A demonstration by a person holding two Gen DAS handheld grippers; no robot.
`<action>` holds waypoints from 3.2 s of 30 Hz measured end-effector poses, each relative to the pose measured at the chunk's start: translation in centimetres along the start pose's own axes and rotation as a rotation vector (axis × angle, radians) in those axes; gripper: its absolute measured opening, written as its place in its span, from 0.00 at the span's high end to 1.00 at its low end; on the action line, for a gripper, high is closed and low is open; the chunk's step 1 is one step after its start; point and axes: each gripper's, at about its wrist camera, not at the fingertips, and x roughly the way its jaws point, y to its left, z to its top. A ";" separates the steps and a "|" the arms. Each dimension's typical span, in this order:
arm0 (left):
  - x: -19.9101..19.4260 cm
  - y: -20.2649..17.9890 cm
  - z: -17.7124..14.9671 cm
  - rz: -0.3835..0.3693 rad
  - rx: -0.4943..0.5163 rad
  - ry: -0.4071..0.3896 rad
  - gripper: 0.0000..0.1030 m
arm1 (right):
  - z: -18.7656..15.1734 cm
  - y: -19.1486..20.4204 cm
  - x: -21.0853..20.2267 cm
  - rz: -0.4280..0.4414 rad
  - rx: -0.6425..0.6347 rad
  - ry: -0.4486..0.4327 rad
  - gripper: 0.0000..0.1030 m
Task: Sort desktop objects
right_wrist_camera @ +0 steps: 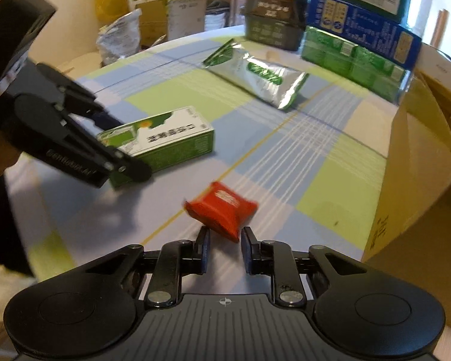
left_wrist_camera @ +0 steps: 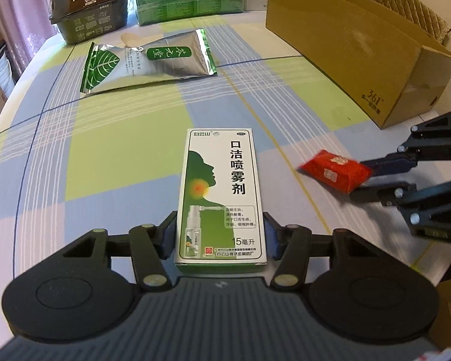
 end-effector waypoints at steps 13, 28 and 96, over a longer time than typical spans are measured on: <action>-0.6 0.4 -0.7 0.035 -0.055 -0.031 0.50 | 0.1 -1.1 -1.0 -0.020 0.271 -0.072 0.39; -0.4 0.8 -0.3 0.043 -0.068 -0.054 0.45 | -0.6 0.3 1.0 -0.160 0.294 -0.085 0.58; -1.5 -5.2 -2.1 0.039 -0.071 -0.044 0.50 | -3.5 1.1 -6.0 -0.223 0.350 -0.156 0.74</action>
